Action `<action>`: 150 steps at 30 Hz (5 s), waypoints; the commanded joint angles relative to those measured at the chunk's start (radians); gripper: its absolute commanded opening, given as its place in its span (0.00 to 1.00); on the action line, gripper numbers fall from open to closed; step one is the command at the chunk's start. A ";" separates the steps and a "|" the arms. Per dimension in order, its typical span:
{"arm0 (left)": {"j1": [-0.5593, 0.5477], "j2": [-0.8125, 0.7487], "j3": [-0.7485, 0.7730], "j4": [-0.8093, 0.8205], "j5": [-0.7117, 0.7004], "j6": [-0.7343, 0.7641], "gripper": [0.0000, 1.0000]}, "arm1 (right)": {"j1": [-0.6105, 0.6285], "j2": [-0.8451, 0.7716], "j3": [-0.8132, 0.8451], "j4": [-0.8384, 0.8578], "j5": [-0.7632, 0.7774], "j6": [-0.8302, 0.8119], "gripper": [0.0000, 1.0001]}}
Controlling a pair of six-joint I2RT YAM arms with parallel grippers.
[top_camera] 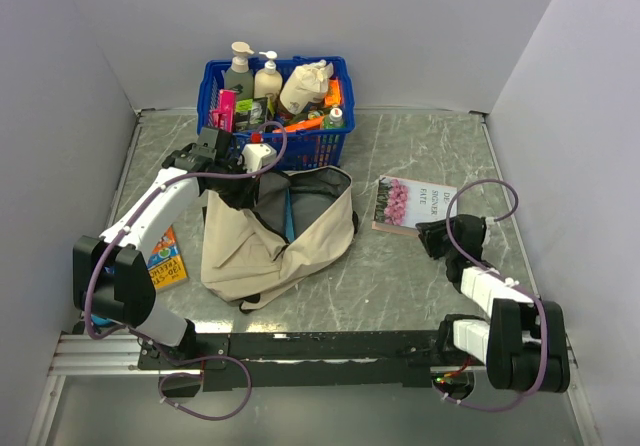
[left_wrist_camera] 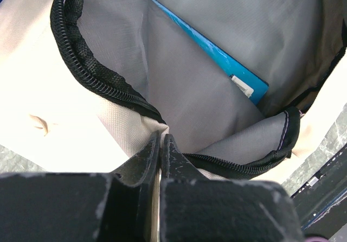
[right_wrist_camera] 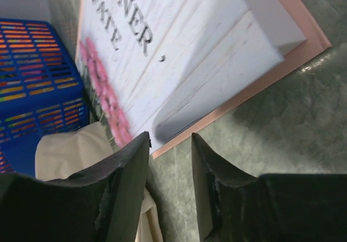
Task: Pack the student bag
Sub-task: Pick up the book from the center of the board, then place the book in the student bag.
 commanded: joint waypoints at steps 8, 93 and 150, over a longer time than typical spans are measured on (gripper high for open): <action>0.009 -0.028 0.014 -0.025 0.026 0.001 0.02 | -0.004 0.080 0.023 0.144 0.021 0.034 0.38; -0.212 -0.105 0.235 0.027 0.202 -0.164 0.01 | 0.609 0.297 0.521 0.287 -0.447 0.103 0.00; -0.215 -0.113 0.208 0.013 0.241 -0.138 0.01 | 0.658 0.665 0.991 -0.458 -0.212 -0.425 0.01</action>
